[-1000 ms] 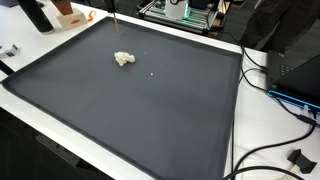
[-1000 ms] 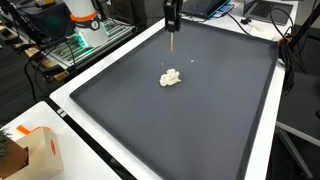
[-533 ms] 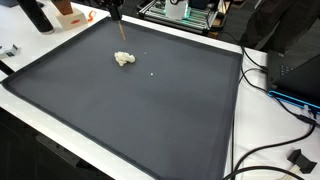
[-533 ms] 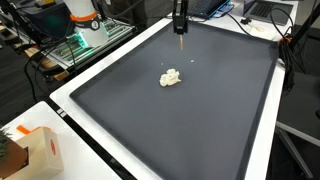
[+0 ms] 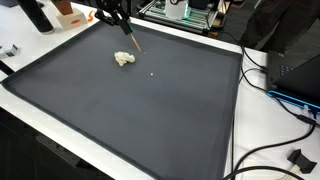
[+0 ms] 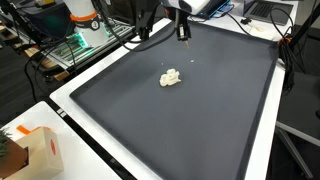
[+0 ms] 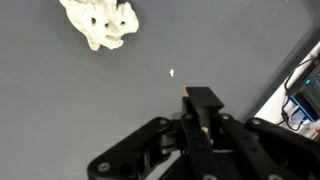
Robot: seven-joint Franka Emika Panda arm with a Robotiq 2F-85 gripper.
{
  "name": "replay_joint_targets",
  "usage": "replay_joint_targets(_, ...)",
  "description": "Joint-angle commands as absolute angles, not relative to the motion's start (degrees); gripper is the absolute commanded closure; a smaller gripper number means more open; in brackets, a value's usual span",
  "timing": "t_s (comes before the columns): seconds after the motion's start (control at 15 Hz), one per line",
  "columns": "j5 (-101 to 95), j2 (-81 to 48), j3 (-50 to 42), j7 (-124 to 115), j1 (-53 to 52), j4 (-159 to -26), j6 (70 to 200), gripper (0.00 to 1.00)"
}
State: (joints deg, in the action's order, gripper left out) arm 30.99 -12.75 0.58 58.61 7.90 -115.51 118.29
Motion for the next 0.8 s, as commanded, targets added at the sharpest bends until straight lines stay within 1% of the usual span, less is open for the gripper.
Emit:
replay_joint_targets(0.0, 35.71, -15.44, 0.79, 64.90, 9.80, -114.84, 113.85, 0.97)
replay_joint_targets(0.73, 38.07, -20.78, -0.09, 65.05, 11.30, -112.52, 107.34, 0.97)
